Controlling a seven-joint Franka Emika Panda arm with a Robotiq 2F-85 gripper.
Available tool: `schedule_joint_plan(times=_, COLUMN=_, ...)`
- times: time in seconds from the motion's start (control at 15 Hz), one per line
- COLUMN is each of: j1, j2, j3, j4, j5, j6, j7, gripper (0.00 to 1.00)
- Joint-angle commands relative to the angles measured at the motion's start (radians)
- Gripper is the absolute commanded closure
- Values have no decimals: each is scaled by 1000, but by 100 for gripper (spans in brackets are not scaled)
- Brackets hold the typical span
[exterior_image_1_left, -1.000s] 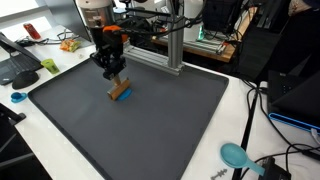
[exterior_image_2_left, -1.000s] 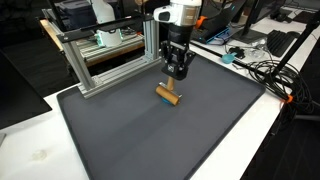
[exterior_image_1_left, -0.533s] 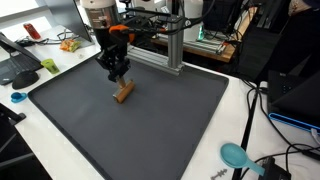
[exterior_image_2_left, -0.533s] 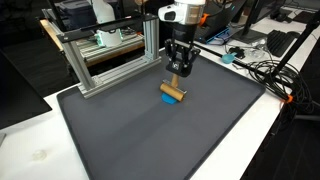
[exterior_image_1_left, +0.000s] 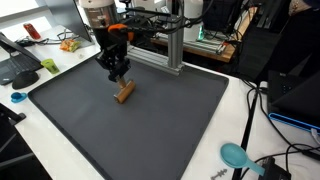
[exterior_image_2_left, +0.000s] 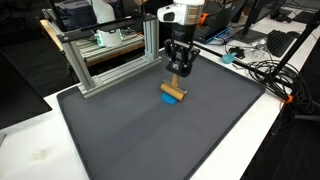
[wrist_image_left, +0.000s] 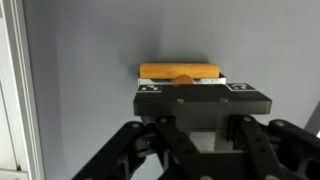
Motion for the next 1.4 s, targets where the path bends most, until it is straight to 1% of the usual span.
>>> schedule_joint_plan(times=0.0, j1=-27, j2=27, j3=19, j4=-17, j5=83, j6=0, j7=-53, gripper=78)
schedule_joint_plan(times=0.2, j1=-28, j2=32, j3=5, j4=-14, j5=90, j6=15, j7=-36, gripper=78)
schedule_joint_plan(times=0.4, j1=-15, j2=35, j3=-31, j4=-17, j5=45, j6=60, j7=33, gripper=78)
schedule_joint_plan(times=0.73, j1=-5, j2=41, j3=-63, j4=-18, j5=1, j6=95, j7=121, gripper=78)
schedule_joint_plan(times=1.33, j1=-10, j2=64, j3=-90, j4=-6, j5=-41, j6=91, j7=168, gripper=78)
